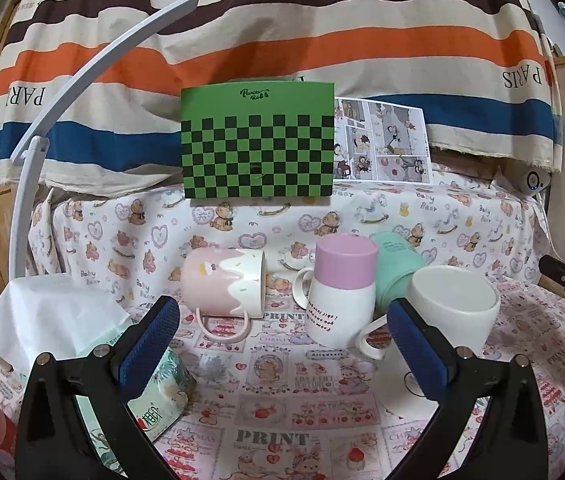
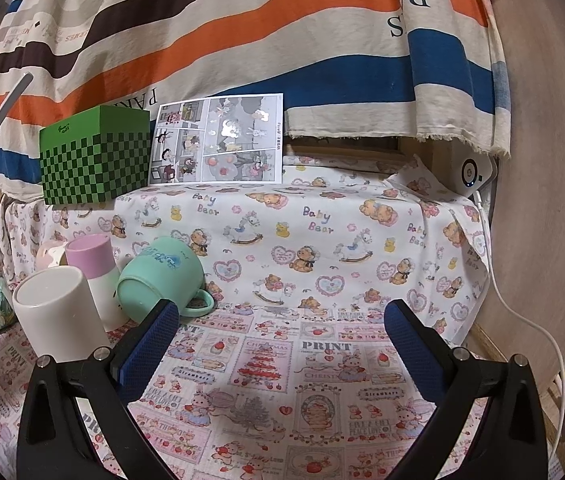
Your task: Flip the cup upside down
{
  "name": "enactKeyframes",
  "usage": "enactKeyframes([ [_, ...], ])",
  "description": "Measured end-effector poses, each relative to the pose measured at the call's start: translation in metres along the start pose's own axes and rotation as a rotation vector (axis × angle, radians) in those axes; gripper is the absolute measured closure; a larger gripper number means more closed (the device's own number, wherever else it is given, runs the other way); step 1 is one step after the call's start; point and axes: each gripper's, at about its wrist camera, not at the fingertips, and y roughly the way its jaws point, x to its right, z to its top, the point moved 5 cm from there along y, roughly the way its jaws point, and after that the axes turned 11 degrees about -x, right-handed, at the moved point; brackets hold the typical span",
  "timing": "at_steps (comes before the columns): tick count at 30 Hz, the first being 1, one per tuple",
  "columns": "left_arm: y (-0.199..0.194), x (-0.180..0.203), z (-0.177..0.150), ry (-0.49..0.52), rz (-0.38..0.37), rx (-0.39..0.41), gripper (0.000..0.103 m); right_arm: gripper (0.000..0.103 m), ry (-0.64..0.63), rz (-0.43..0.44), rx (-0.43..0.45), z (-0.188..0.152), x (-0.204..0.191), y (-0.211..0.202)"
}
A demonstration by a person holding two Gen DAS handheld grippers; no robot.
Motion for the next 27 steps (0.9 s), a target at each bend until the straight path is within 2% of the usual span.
enactKeyframes([
  [11, -0.0016, -0.0068, -0.0023, -0.023, 0.038, 0.0, 0.0, 0.0, 0.0, -0.002, 0.002, 0.0002, 0.0012, -0.0007],
  [27, -0.0016, -0.0054, -0.0018, -0.016, 0.041, -0.006, 0.0, 0.0, 0.004, -0.005, 0.001, 0.0001, 0.0017, 0.0002],
])
